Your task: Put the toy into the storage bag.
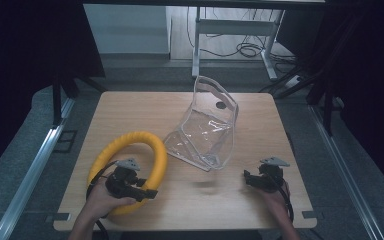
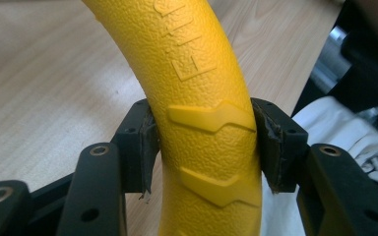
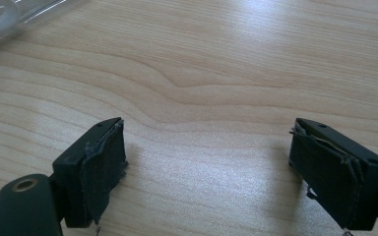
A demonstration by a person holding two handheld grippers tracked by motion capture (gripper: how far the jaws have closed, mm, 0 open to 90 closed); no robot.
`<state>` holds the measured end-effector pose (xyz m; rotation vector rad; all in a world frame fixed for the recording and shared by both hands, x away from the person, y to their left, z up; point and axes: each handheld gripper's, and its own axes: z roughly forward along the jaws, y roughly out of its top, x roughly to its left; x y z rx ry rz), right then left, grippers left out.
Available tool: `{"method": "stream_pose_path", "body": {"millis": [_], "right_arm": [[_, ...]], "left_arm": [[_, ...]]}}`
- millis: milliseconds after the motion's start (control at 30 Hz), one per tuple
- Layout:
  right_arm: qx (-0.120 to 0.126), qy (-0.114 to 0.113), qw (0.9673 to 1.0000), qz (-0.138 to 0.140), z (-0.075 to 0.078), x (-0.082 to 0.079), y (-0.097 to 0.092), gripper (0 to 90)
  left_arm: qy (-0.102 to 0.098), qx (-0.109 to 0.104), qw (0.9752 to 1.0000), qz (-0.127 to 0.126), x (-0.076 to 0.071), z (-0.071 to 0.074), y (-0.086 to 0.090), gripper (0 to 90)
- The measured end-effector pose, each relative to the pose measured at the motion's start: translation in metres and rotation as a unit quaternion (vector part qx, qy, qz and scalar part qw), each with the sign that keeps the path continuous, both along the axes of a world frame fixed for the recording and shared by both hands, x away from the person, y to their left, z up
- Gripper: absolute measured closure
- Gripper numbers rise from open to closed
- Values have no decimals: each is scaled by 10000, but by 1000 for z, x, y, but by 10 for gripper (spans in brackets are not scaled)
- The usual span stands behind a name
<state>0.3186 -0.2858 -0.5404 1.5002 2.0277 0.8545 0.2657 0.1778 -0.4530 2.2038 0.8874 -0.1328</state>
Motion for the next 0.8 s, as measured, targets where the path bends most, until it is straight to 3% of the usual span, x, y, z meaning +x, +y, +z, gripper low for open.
{"method": "stream_pose_path", "body": {"millis": [200, 367, 467, 600, 633, 800], "right_arm": [[9, -6, 10000, 3, 0, 0, 0, 144], [9, 0, 10000, -4, 0, 0, 0, 144], [20, -5, 10000, -2, 0, 0, 0, 144], [10, -1, 10000, -4, 0, 0, 0, 144], [5, 3, 10000, -4, 0, 0, 0, 144], [5, 8, 10000, -8, 0, 0, 0, 145]], "left_arm": [[-98, -507, 9985, 188, 0, 7, 15, 472], [-205, -686, 9970, 278, -1, 12, 23, 472], [-369, -768, 9956, 392, -2, 15, 26, 472], [-559, -992, 9915, 626, -3, 21, 35, 472], [-559, -992, 9915, 626, -3, 21, 35, 472], [-803, -1328, 9836, 914, -5, 26, 48, 473]]}}
